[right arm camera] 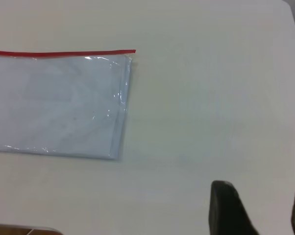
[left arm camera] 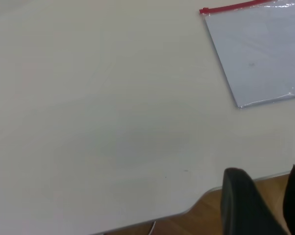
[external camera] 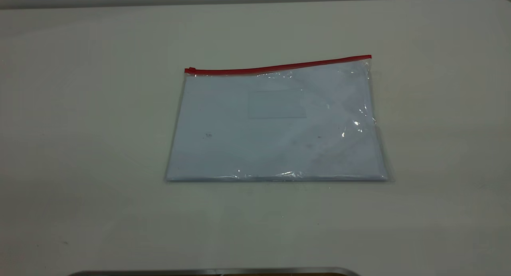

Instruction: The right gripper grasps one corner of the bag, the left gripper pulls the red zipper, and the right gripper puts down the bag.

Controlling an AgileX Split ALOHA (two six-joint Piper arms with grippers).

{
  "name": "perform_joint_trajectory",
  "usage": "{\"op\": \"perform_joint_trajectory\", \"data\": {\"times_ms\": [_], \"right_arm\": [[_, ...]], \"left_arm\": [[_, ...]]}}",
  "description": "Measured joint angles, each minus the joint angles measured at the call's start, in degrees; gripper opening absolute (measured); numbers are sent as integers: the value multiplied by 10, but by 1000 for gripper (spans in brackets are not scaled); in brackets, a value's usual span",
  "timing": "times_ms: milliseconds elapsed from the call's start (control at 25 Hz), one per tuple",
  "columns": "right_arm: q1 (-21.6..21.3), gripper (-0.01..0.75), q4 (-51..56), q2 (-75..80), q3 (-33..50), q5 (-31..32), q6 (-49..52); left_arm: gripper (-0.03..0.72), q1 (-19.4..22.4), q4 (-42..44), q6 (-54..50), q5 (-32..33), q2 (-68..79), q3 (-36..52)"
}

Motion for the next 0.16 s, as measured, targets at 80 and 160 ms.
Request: {"op": "perform_joint_trajectory", "data": {"times_ms": [80,160], "right_arm": [[0,358,0,0,0,0,0],[0,358,0,0,0,0,0]], "left_arm": [[276,0,0,0,0,0,0],[276,0,0,0,0,0,0]]}}
